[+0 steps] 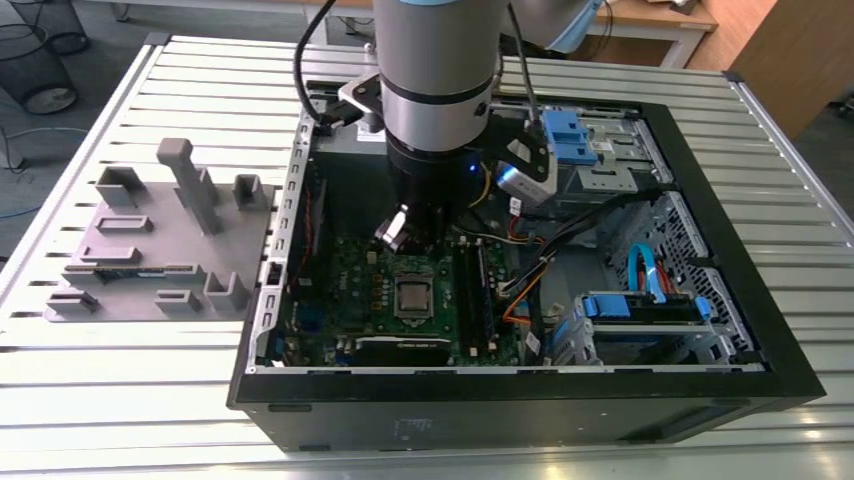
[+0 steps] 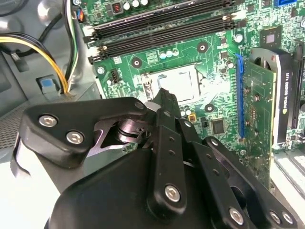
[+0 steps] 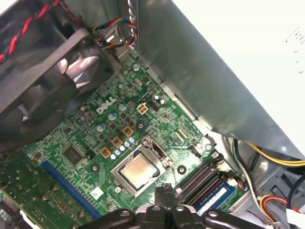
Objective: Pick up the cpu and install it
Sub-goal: 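Install the first cpu locking lever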
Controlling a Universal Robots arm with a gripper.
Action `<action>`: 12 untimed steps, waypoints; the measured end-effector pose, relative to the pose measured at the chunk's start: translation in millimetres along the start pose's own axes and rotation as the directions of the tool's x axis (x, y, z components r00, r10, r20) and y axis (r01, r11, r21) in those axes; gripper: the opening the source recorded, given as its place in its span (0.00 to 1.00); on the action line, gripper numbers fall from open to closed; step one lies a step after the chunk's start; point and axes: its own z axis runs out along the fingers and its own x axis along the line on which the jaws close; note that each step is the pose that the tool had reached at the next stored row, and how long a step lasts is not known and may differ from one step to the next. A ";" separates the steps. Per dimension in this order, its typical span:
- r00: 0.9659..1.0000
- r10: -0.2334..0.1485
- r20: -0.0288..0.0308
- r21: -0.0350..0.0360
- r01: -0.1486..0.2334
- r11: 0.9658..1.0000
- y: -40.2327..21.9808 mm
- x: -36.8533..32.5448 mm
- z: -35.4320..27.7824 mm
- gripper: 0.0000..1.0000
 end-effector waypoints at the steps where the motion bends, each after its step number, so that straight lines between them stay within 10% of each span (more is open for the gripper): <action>1: 1.000 0.000 0.000 0.000 0.000 1.000 0.6 -0.7 -0.5 0.11; 12: 1.000 0.016 -0.001 0.001 -0.016 1.000 6.5 -7.4 -0.2 0.11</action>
